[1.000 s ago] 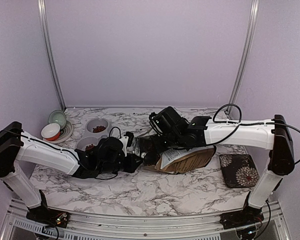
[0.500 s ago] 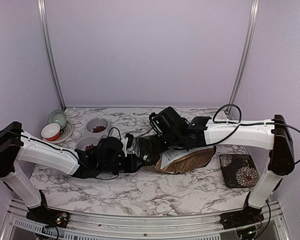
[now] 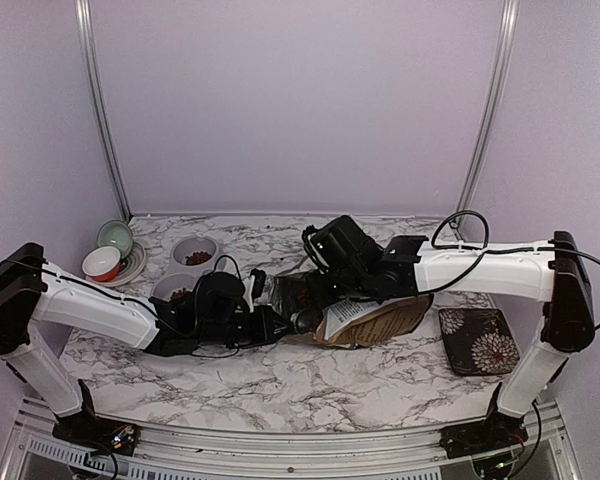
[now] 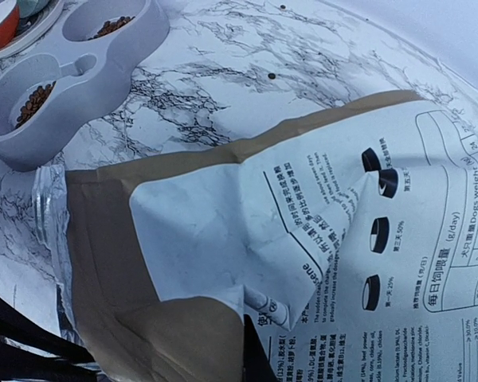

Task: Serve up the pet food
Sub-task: Collect the pet food from the pet food bag.

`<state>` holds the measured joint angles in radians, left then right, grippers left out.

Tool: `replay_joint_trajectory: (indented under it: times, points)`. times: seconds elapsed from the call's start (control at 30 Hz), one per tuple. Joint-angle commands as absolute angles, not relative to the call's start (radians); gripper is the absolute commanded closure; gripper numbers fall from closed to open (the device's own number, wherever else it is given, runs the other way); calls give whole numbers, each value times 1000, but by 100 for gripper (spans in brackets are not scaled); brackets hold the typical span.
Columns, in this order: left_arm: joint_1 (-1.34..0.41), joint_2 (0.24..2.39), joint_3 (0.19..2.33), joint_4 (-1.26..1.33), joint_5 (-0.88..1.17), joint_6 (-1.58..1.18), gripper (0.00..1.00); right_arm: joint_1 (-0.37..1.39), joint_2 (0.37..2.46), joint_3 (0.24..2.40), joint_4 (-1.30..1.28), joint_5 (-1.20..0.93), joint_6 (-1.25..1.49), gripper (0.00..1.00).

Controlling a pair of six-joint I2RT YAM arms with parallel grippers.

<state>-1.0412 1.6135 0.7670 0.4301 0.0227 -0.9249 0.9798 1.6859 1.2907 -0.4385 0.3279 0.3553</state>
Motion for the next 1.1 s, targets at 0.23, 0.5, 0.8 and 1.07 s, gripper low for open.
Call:
replay_joint_trajectory:
  times: [0.23, 0.5, 0.8, 1.07]
  points:
    - [-1010, 1562, 739, 544, 97, -1037, 100, 978, 1632, 1282, -441, 370, 372, 100]
    - [-983, 1525, 682, 614, 121, -1099, 100, 977, 1627, 1283, -446, 373, 371, 100]
    - [-962, 1482, 652, 637, 135, -1135, 100, 977, 1636, 1297, -451, 372, 370, 100]
    - [-925, 1411, 592, 673, 140, -1172, 100, 977, 1638, 1302, -453, 374, 373, 100]
